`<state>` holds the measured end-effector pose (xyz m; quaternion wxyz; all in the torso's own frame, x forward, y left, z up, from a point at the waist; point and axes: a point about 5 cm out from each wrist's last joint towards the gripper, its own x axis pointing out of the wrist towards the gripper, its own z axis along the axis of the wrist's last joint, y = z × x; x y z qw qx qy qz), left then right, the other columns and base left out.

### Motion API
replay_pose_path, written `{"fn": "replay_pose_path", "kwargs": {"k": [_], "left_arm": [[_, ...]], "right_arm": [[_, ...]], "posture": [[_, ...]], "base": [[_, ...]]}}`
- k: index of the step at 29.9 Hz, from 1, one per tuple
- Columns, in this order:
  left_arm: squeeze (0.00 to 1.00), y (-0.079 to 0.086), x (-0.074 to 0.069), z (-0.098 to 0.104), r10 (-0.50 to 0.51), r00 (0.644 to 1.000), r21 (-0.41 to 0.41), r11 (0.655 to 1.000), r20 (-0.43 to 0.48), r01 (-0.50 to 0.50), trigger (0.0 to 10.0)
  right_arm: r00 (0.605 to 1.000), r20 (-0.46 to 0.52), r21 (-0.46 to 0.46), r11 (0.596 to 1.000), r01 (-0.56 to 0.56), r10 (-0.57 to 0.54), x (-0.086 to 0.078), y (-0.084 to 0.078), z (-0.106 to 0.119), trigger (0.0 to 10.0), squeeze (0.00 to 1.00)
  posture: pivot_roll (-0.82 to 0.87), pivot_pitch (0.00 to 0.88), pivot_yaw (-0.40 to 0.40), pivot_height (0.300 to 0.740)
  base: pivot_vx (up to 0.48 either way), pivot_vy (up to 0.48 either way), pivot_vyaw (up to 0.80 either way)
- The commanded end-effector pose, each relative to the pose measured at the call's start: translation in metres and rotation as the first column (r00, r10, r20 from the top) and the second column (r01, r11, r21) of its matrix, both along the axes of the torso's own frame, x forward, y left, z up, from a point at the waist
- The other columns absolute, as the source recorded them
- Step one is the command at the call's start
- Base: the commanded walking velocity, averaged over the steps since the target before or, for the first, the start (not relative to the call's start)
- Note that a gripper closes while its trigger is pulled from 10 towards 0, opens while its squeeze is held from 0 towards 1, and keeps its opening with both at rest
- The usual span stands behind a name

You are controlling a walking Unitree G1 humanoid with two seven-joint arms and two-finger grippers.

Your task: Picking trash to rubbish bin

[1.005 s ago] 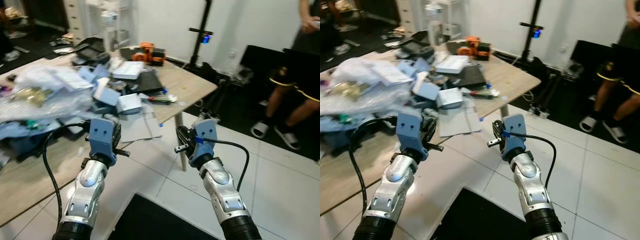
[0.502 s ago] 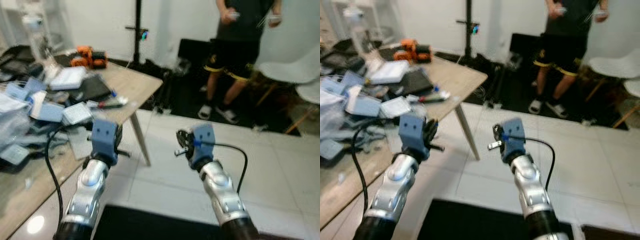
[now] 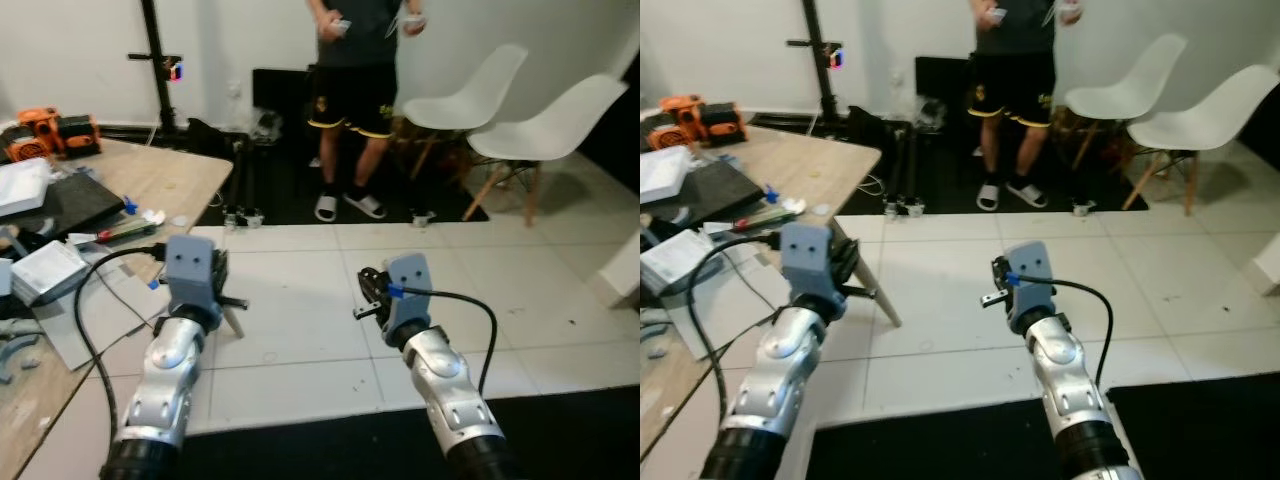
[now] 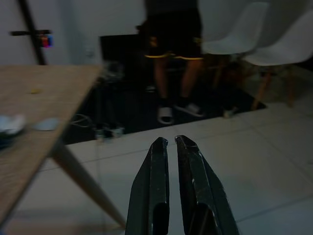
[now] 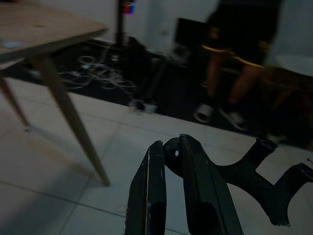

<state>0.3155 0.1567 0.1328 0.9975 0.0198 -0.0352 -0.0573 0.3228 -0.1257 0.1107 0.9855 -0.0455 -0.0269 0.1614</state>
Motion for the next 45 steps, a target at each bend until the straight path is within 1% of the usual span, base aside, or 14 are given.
{"fn": "replay_pose_path", "kwargs": {"k": [1, 6, 8, 9, 11, 12, 14, 15, 20, 24, 29, 35, 39, 45], "left_arm": [[0.0, 0.004, -0.003, -0.016, 0.002, 0.998, -0.001, 1.0, -0.064, -0.002, 10.0], [0.0, 0.01, -0.006, -0.029, 0.0, 0.996, 0.016, 1.0, -0.089, 0.001, 10.0], [0.0, 0.019, -0.009, -0.046, 0.026, 0.989, 0.013, 1.0, -0.148, -0.025, 10.0], [0.0, 0.019, -0.009, -0.046, 0.026, 0.989, 0.013, 1.0, -0.148, -0.025, 10.0], [0.0, 0.028, -0.014, -0.067, 0.055, 0.973, 0.043, 0.998, -0.224, -0.047, 10.0], [0.0, 0.028, -0.014, -0.067, 0.055, 0.973, 0.043, 0.998, -0.224, -0.047, 10.0], [0.0, 0.033, -0.022, -0.084, 0.067, 0.956, 0.056, 0.997, -0.286, -0.054, 10.0], [0.0, 0.033, -0.022, -0.084, 0.067, 0.956, 0.056, 0.997, -0.286, -0.054, 10.0], [0.0, 0.038, -0.037, -0.111, 0.106, 0.92, 0.077, 0.994, -0.377, -0.083, 10.0], [0.0, 0.039, -0.041, -0.117, 0.124, 0.912, 0.053, 0.992, -0.391, -0.112, 10.0], [0.0, 0.036, -0.035, -0.113, 0.112, 0.925, 0.049, 0.994, -0.363, -0.101, 10.0], [0.0, 0.045, -0.024, -0.103, 0.073, 0.936, 0.103, 0.994, -0.344, -0.04, 10.0], [0.0, 0.049, -0.022, -0.1, 0.062, 0.937, 0.119, 0.993, -0.344, -0.022, 10.0], [0.0, 0.053, -0.02, -0.097, 0.072, 0.94, 0.103, 0.994, -0.335, -0.039, 10.0]], "right_arm": [[0.997, -0.077, -0.015, 1.0, -0.005, 0.004, -0.005, 0.002, -0.02, 10.0, 0.0], [0.991, -0.136, -0.022, 1.0, 0.011, -0.014, -0.008, -0.002, -0.036, 10.0, 0.0], [0.98, -0.199, -0.049, 0.999, 0.019, -0.028, -0.013, -0.007, -0.053, 10.0, 0.0], [0.98, -0.199, -0.049, 0.999, 0.019, -0.028, -0.013, -0.007, -0.053, 10.0, 0.0], [0.96, -0.273, -0.058, 0.997, 0.047, -0.061, -0.019, -0.014, -0.071, 10.0, 0.0], [0.96, -0.273, -0.058, 0.997, 0.047, -0.061, -0.019, -0.014, -0.071, 10.0, 0.0], [0.938, -0.336, -0.074, 0.995, 0.064, -0.086, -0.025, -0.02, -0.085, 10.0, 0.0], [0.938, -0.336, -0.074, 0.995, 0.064, -0.086, -0.025, -0.02, -0.085, 10.0, 0.0], [0.886, -0.444, -0.13, 0.988, 0.082, -0.132, -0.043, -0.033, -0.113, 10.0, 0.0], [0.864, -0.483, -0.15, 0.985, 0.08, -0.144, -0.052, -0.037, -0.123, 10.0, 0.0], [0.864, -0.482, -0.143, 0.986, 0.084, -0.144, -0.051, -0.036, -0.125, 10.0, 0.0], [0.865, -0.474, -0.092, 0.986, 0.137, -0.164, -0.049, -0.023, -0.125, 10.0, 0.0], [0.866, -0.469, -0.067, 0.985, 0.158, -0.171, -0.05, -0.018, -0.125, 10.0, 0.0], [0.868, -0.467, -0.056, 0.986, 0.16, -0.167, -0.054, -0.013, -0.128, 10.0, 0.0]], "posture": [[0.05, 0.054, -0.039, 0.74], [0.05, 0.052, -0.04, 0.74], [0.05, 0.051, -0.044, 0.74], [0.05, 0.051, -0.044, 0.74], [0.05, 0.047, -0.043, 0.74], [0.05, 0.047, -0.043, 0.74], [0.05, 0.042, -0.04, 0.74], [0.05, 0.042, -0.04, 0.74], [0.05, 0.039, -0.05, 0.74], [0.05, 0.039, -0.052, 0.74], [0.06, 0.04, -0.036, 0.74], [0.11, 0.04, 0.063, 0.74], [0.12, 0.043, 0.103, 0.74], [0.13, 0.05, 0.118, 0.74]], "base": [[0.0, 0.0, -0.8], [0.0, 0.0, -0.8], [0.0, 0.0, -0.8], [0.0, 0.0, -0.8], [0.0, 0.0, -0.8], [0.0, 0.0, -0.8], [0.0, 0.0, -0.8], [0.0, 0.0, -0.8], [0.0, 0.0, -0.8], [0.0, 0.0, -0.8], [0.0, 0.0, -0.8], [0.0, 0.0, -0.8], [0.0, 0.0, -0.8], [0.0, 0.0, -0.8]]}}
